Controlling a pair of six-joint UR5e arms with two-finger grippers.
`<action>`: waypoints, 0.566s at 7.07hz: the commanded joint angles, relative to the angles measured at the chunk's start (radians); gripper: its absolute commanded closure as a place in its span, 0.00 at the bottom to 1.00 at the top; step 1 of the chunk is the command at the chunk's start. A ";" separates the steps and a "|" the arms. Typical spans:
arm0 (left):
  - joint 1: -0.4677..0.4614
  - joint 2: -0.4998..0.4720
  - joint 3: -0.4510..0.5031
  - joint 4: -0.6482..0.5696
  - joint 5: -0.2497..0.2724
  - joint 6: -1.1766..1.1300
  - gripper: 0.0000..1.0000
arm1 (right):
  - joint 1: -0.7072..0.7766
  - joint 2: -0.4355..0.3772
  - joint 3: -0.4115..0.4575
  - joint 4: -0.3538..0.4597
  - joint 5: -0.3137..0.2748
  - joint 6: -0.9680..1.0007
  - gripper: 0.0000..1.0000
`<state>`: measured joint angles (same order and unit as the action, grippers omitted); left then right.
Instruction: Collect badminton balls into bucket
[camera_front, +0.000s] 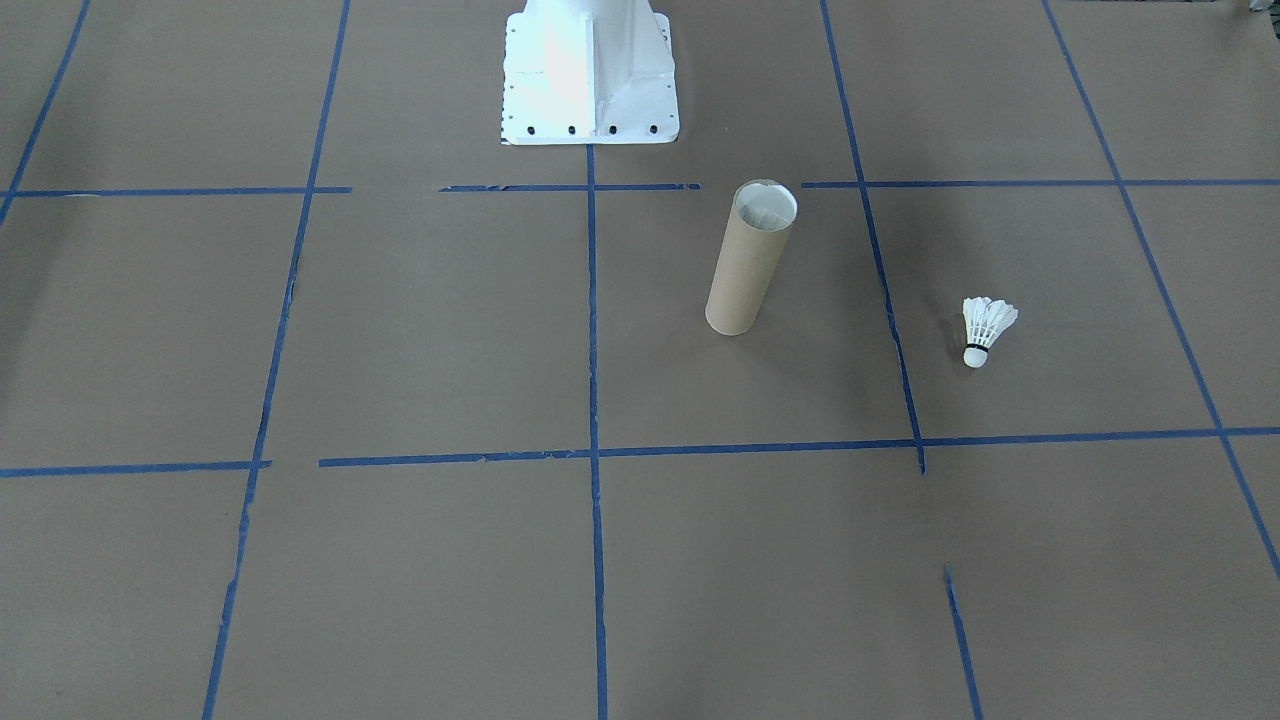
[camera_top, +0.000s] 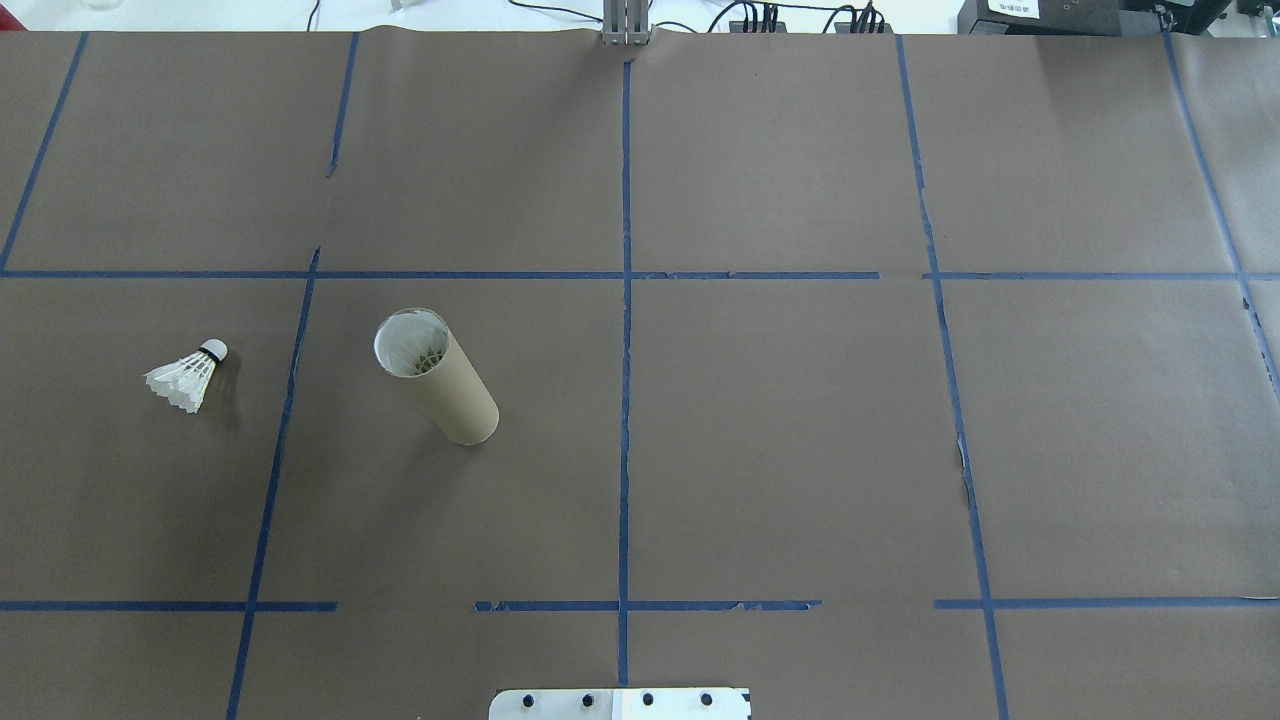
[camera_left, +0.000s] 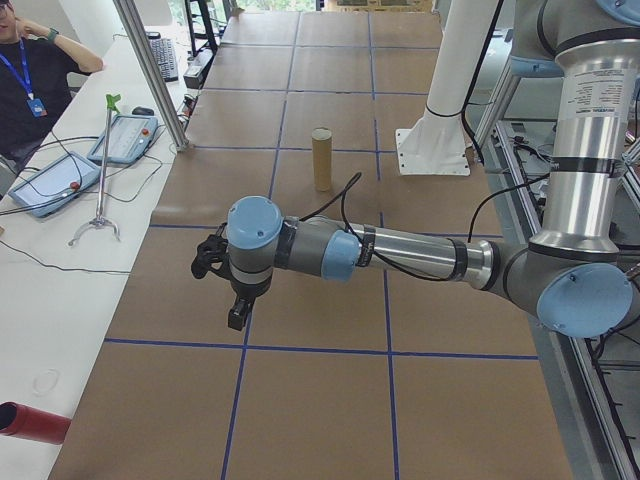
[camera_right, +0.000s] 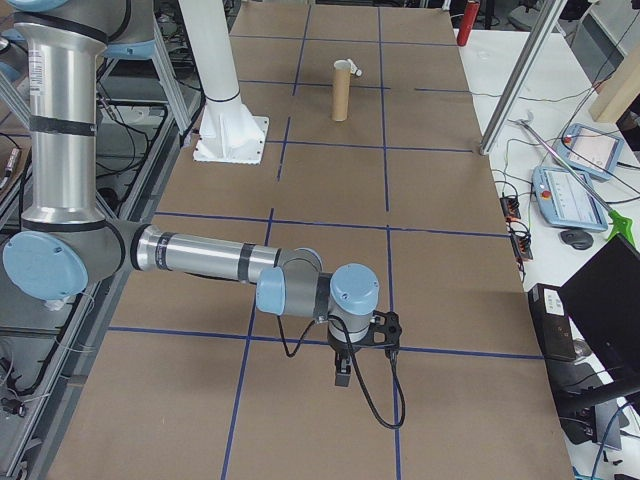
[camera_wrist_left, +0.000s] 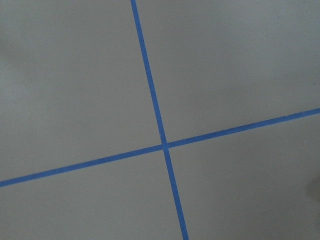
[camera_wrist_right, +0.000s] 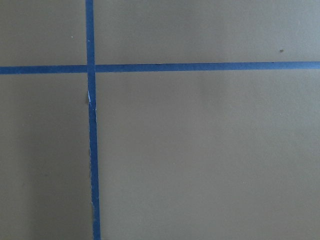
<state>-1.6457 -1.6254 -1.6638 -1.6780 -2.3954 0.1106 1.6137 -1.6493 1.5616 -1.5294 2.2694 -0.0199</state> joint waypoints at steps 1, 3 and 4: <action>0.004 -0.013 0.042 -0.180 -0.011 -0.294 0.00 | 0.000 -0.001 0.000 0.000 -0.001 0.000 0.00; 0.148 0.062 0.042 -0.459 0.005 -0.618 0.00 | 0.000 -0.001 0.000 0.000 -0.001 0.000 0.00; 0.202 0.114 0.048 -0.611 0.015 -0.767 0.00 | 0.000 -0.001 -0.002 0.000 -0.001 0.000 0.00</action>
<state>-1.5189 -1.5685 -1.6203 -2.1091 -2.3911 -0.4584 1.6137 -1.6501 1.5614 -1.5294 2.2688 -0.0199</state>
